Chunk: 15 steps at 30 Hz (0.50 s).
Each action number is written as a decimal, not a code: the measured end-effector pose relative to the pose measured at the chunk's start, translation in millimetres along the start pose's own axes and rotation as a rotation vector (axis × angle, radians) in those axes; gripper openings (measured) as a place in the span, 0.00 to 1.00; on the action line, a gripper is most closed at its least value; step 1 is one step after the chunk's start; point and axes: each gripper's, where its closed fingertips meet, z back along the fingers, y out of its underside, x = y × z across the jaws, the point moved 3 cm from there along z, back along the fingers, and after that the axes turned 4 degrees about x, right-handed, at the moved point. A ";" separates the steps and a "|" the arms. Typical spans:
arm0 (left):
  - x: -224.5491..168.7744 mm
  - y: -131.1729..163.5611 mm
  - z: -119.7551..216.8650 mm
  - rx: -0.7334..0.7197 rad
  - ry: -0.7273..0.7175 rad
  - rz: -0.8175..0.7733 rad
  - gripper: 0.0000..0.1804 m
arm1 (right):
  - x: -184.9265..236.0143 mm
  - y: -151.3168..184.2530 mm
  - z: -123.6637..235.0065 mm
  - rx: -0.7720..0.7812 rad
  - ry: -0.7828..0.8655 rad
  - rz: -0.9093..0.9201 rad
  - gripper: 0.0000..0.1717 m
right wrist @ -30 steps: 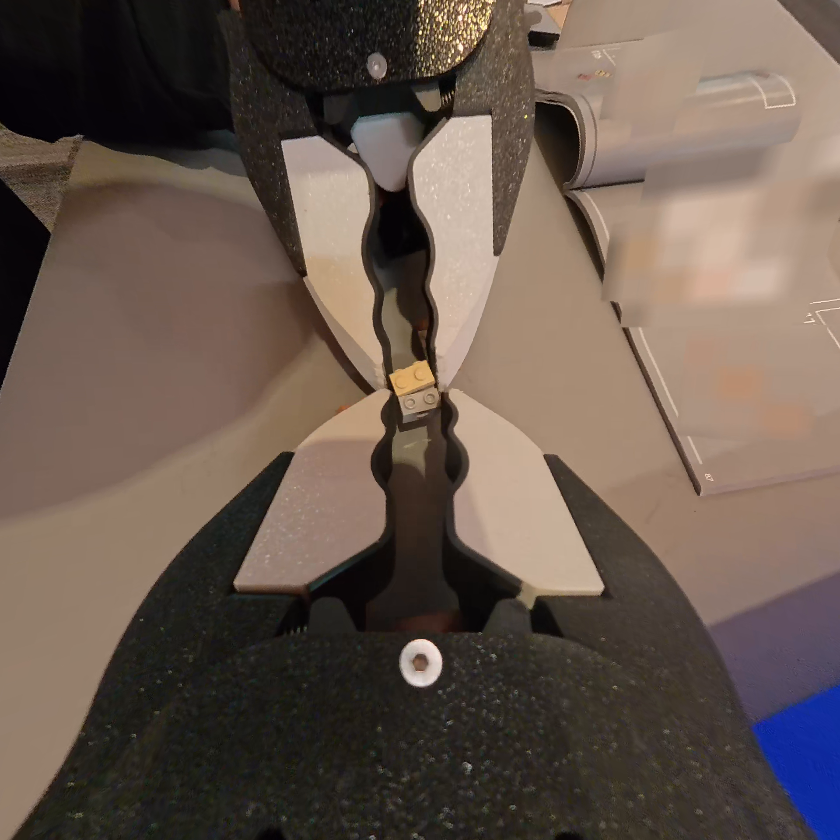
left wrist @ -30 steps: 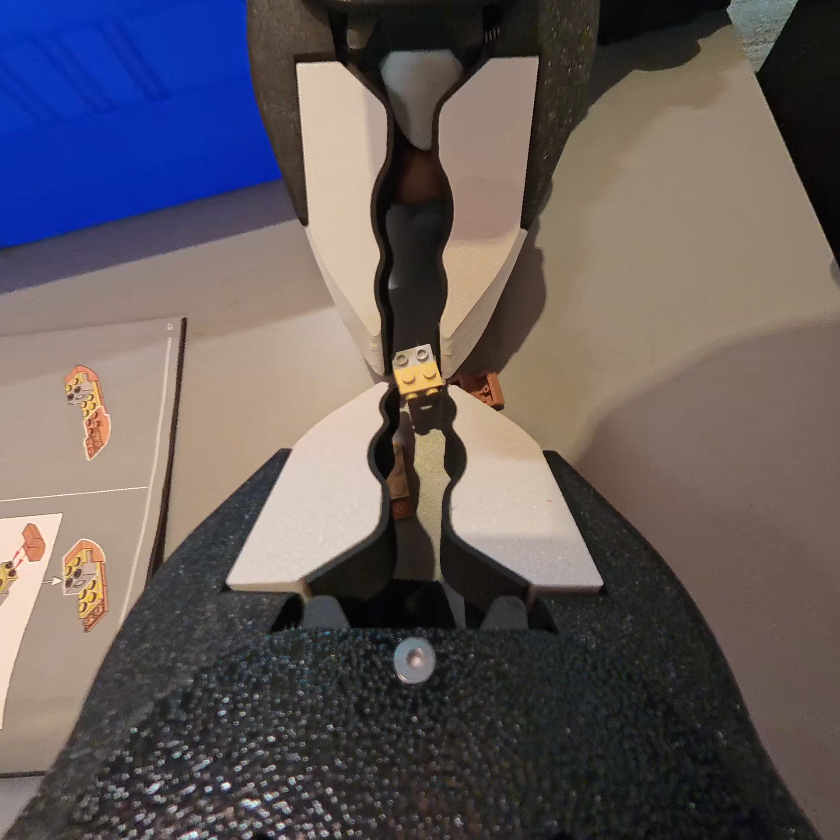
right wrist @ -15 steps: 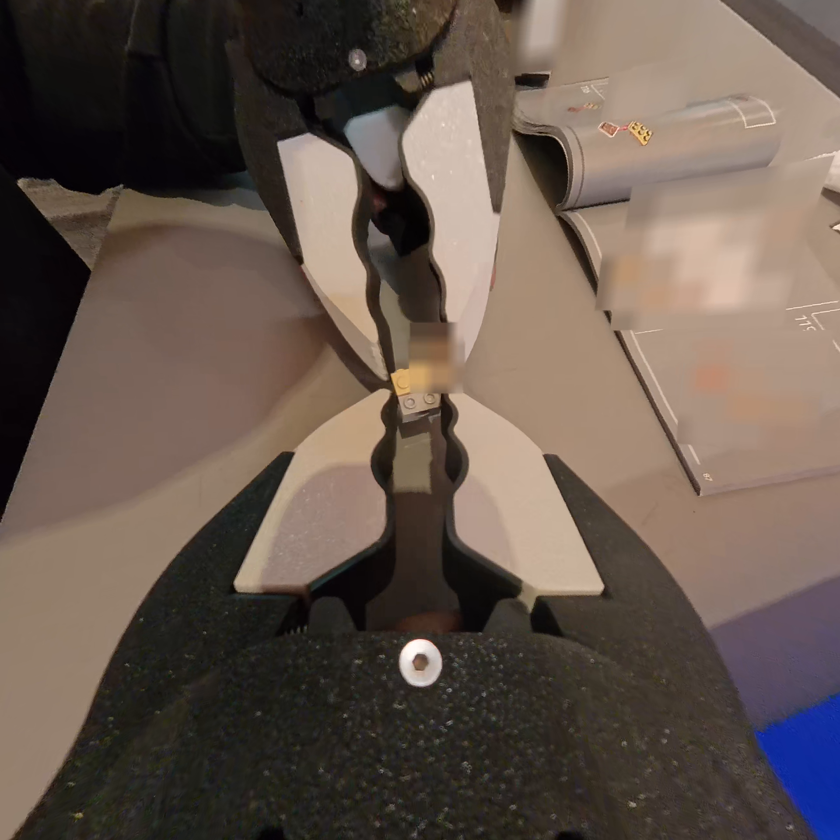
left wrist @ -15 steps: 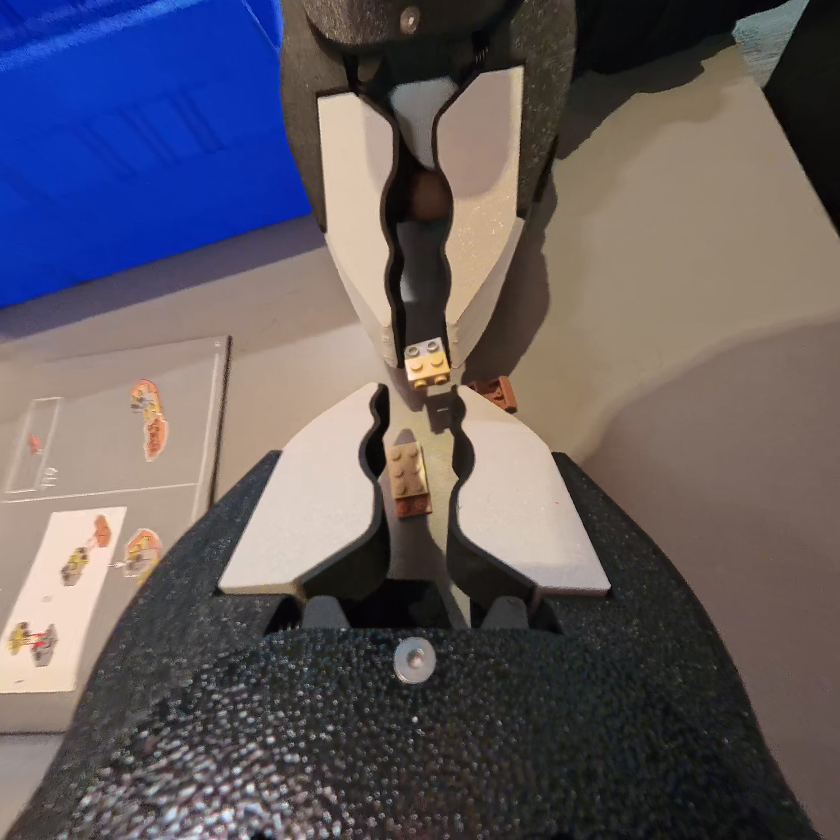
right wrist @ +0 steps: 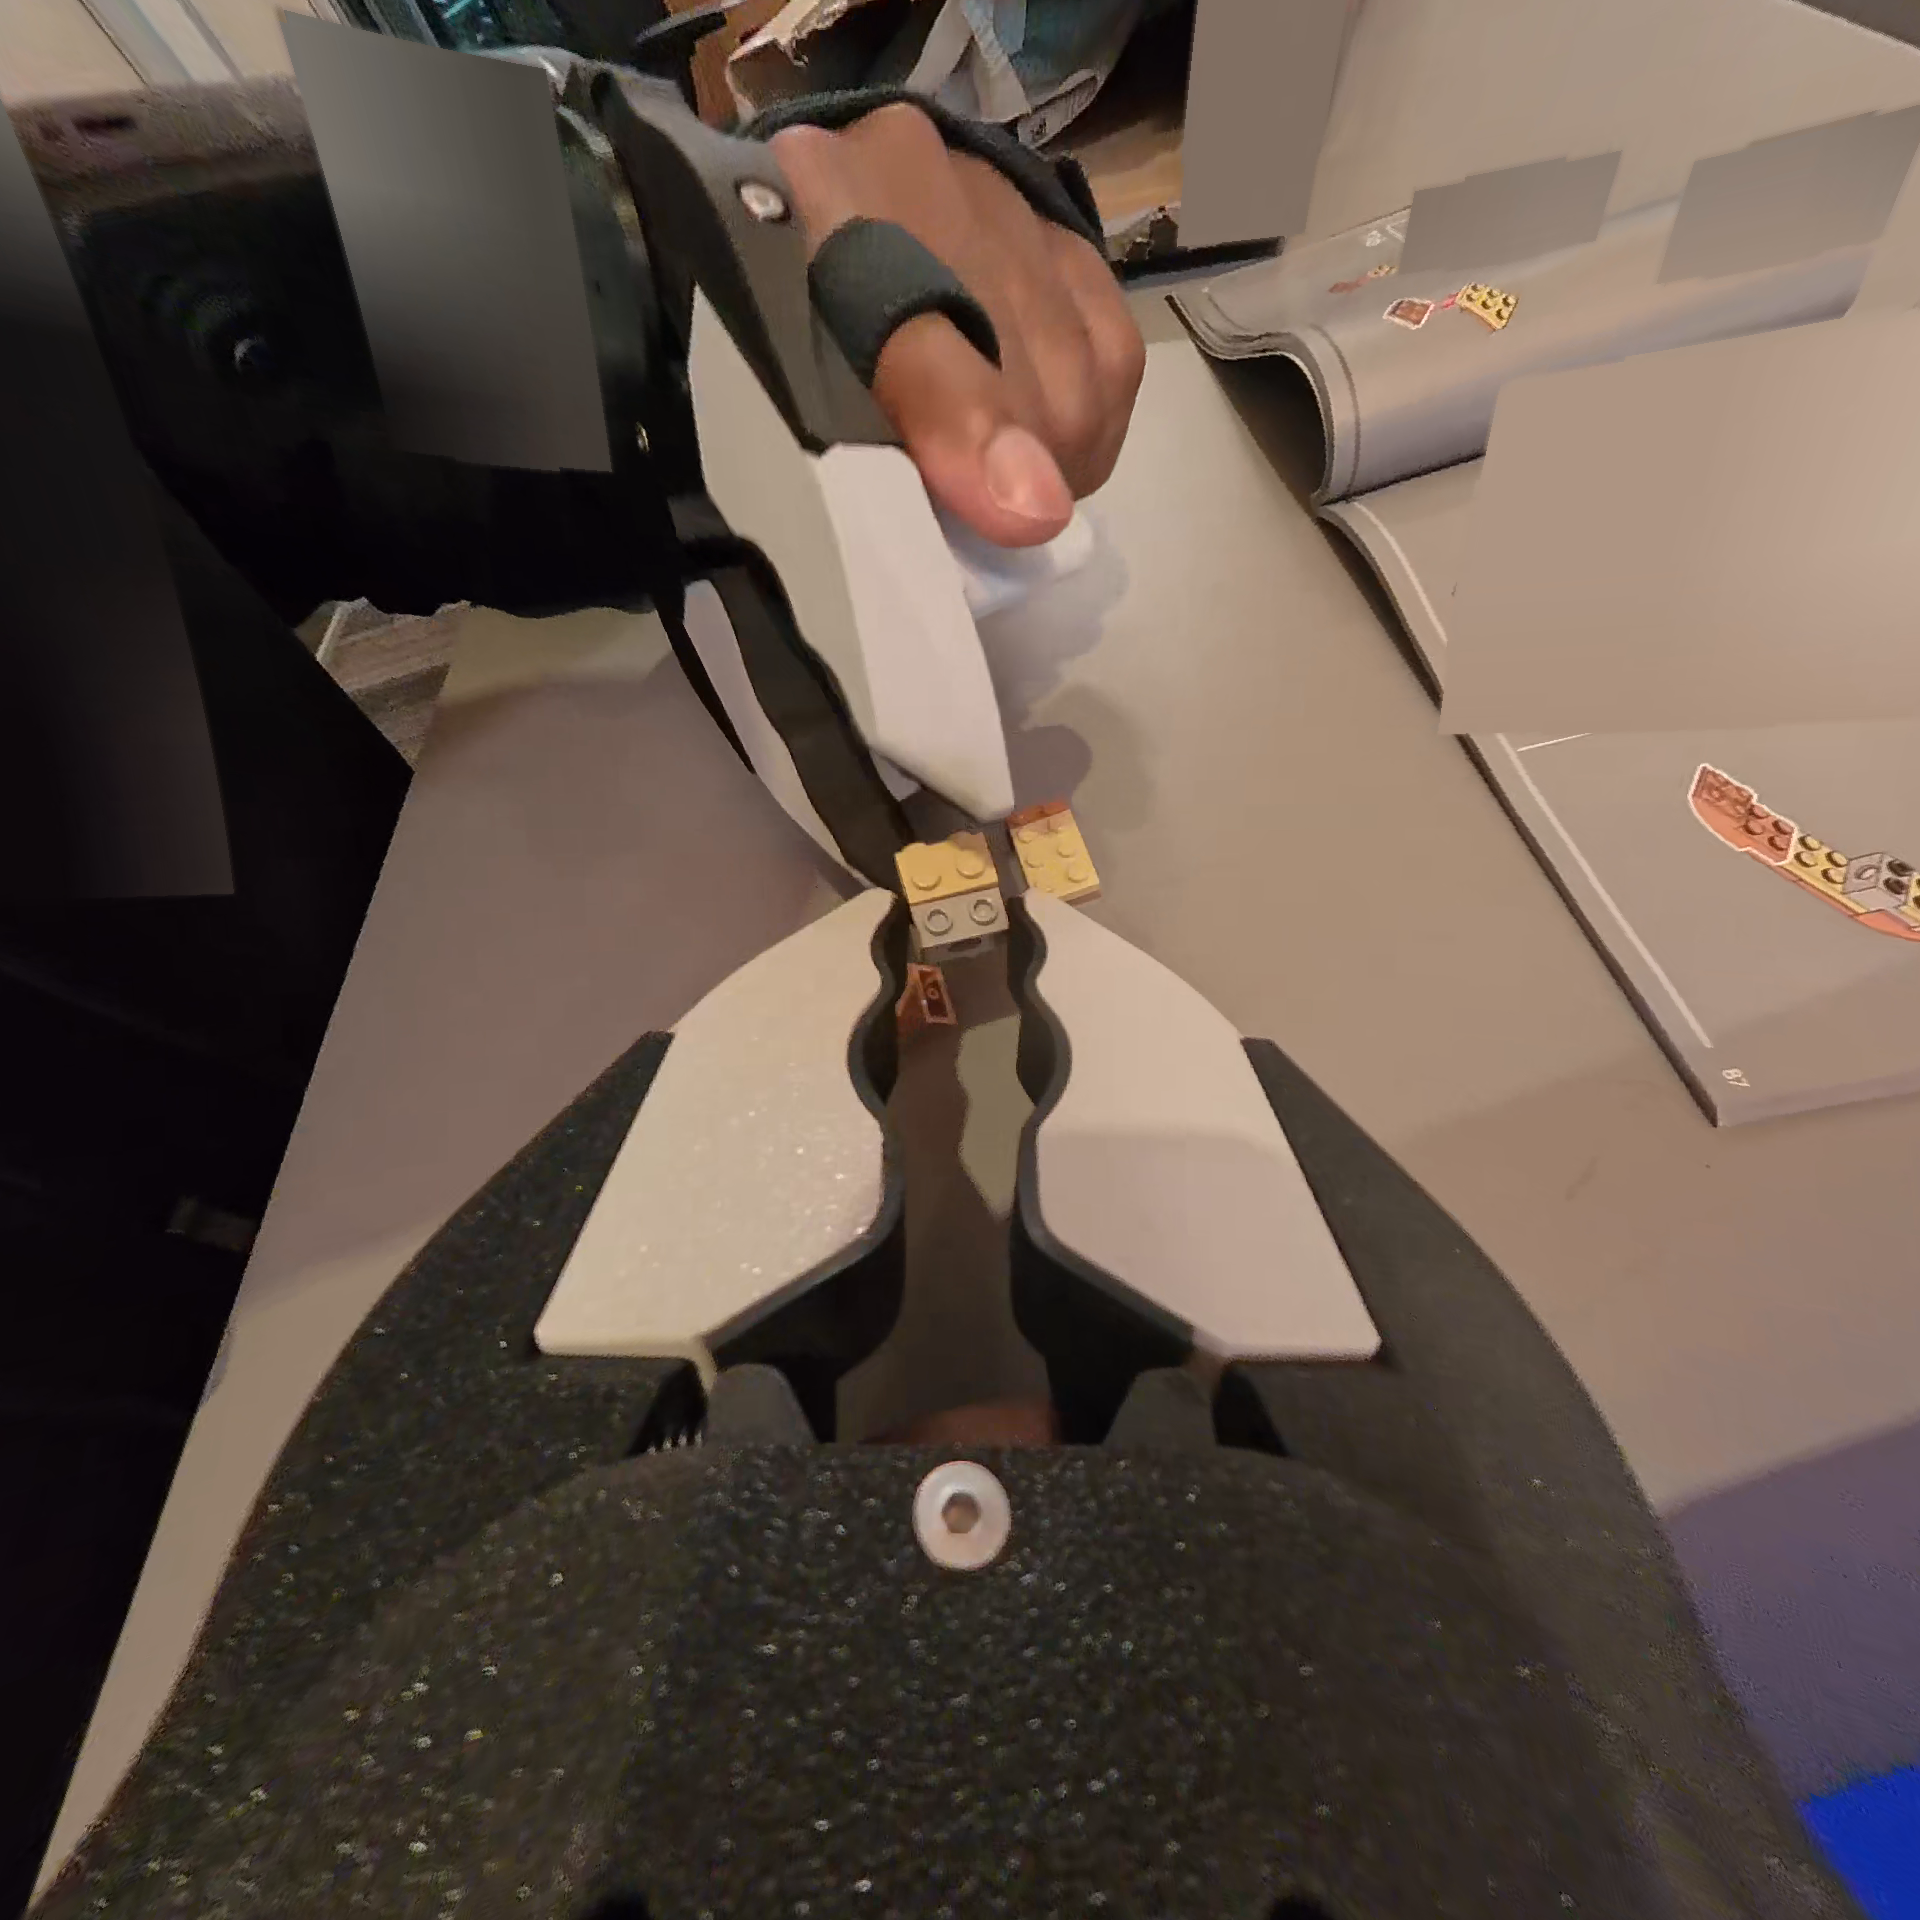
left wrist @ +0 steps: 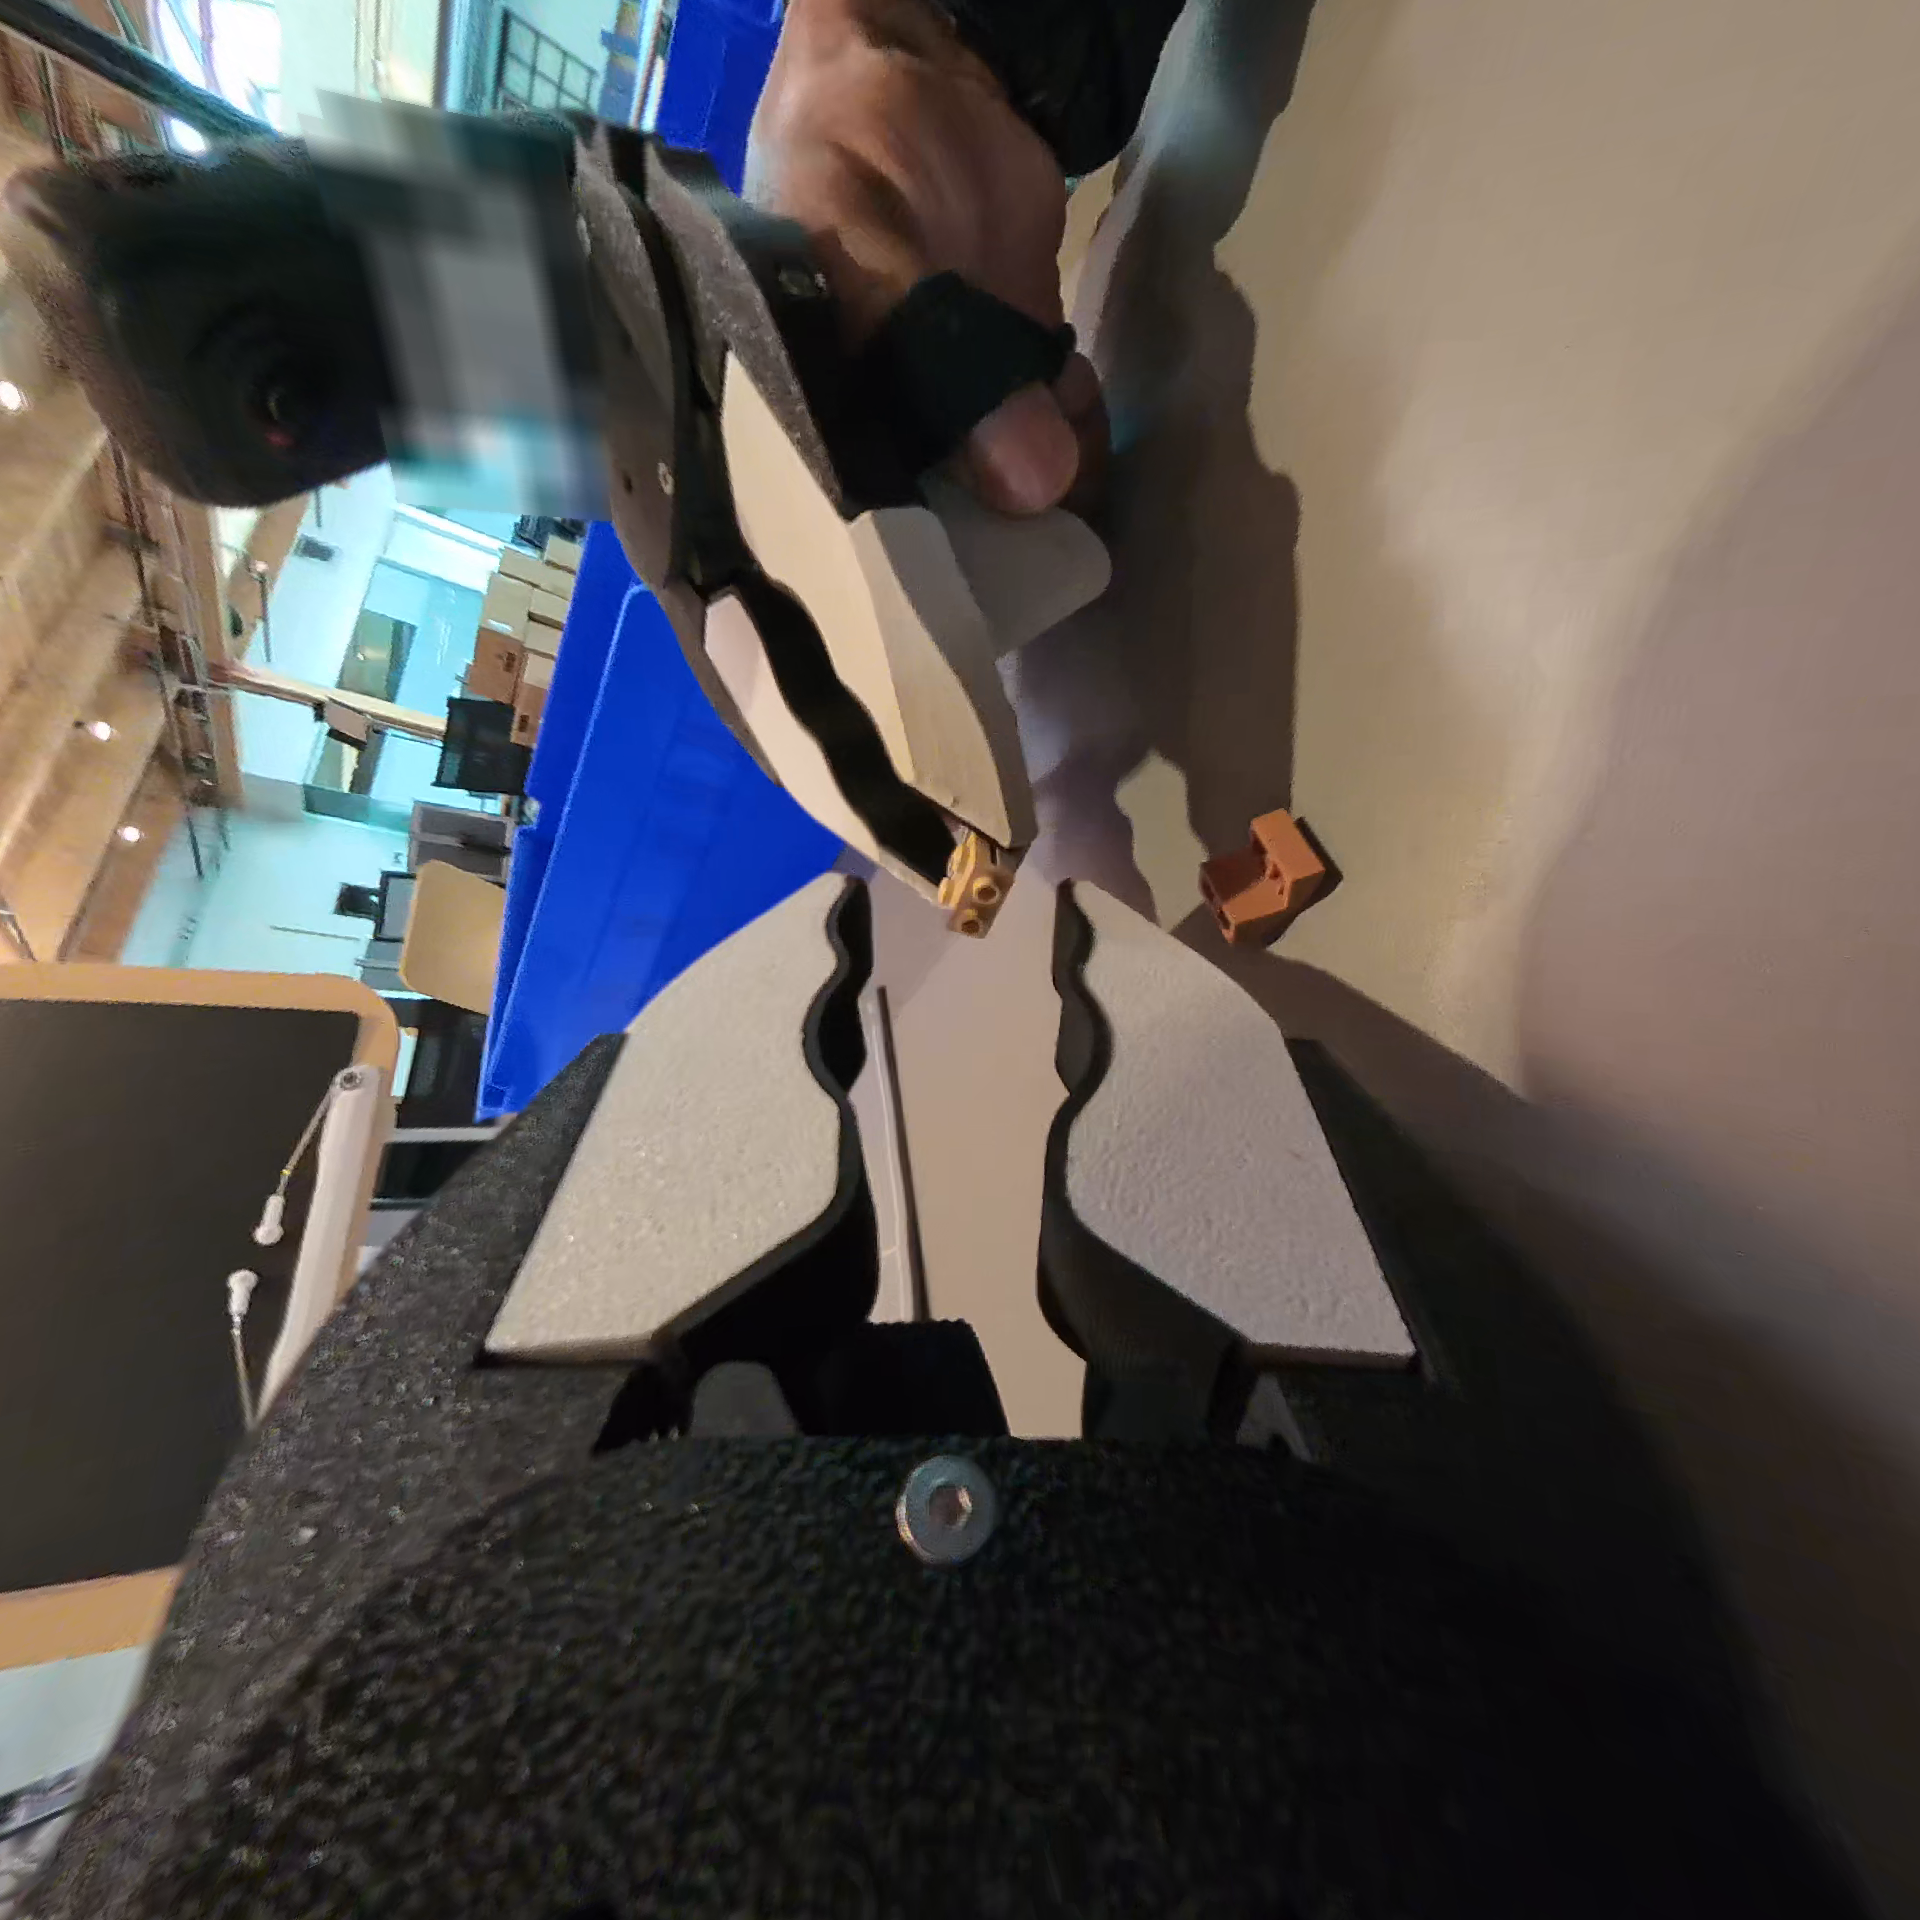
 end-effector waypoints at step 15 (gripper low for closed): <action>3.7 -3.4 -1.2 0.002 -0.106 -0.044 0.06 | 1.3 -7.0 4.8 -0.062 -0.034 -0.069 0.10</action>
